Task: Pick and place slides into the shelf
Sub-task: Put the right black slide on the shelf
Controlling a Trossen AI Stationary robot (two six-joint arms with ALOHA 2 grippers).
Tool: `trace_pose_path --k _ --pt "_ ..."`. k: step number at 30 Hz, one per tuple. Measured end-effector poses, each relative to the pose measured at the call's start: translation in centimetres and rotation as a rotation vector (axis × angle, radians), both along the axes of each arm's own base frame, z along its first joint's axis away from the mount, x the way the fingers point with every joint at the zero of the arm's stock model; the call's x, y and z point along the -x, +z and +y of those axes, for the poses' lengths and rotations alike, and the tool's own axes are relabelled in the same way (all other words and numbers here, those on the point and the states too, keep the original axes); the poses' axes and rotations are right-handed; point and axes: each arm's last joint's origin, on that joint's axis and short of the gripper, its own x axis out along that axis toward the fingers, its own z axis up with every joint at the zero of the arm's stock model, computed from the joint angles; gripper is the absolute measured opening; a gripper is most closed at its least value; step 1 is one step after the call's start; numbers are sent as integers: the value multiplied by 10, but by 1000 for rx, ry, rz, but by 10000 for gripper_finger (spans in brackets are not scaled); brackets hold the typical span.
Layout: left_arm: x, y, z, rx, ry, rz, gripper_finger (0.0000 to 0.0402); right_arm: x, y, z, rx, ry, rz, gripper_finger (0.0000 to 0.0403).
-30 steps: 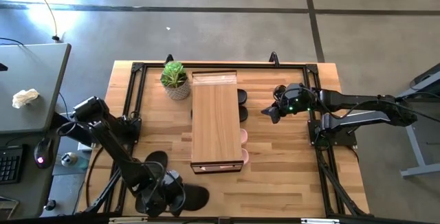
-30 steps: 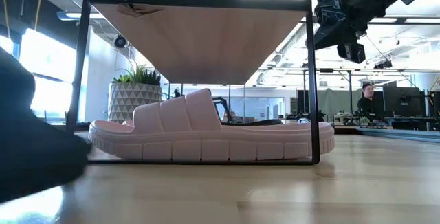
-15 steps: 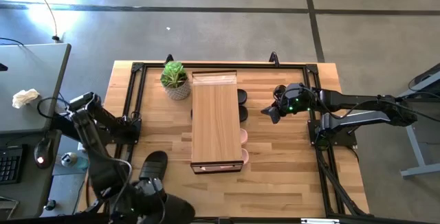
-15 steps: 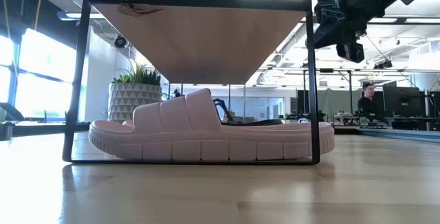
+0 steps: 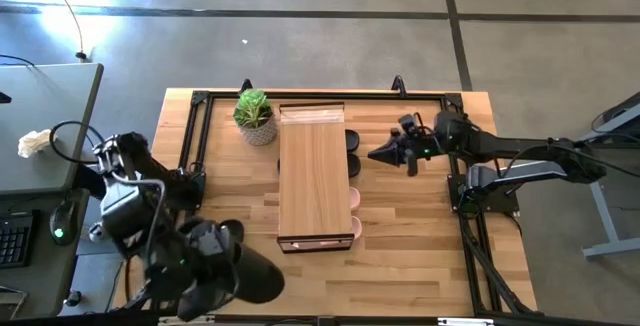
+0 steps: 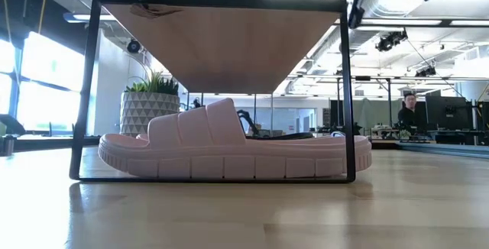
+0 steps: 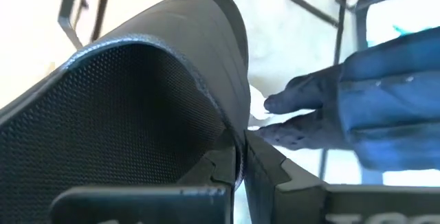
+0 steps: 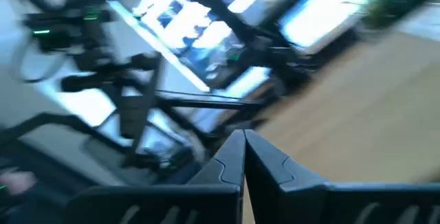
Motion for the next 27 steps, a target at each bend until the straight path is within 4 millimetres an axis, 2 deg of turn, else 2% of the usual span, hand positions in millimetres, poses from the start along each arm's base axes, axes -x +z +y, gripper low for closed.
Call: trace_pose_path --k 4,9,14,18,22,27 --pt "-14 2 18 -50 -94 -7 1 -12 9 0 -18 75 -12 10" --pt "-24 -5 49 -138 -156 102 0 -38 22 -2 -14 141 1 52" --pt "-27 -9 75 -256 -215 182 0 -65 41 -11 11 116 54 91" --pt "-31 -8 82 -304 -320 144 0 -89 58 -24 21 80 120 101" --pt "-31 -5 85 -362 -385 109 0 -120 75 -34 69 80 105 102" --pt "-32 -4 87 -440 -404 83 0 -166 79 -56 37 159 116 102"
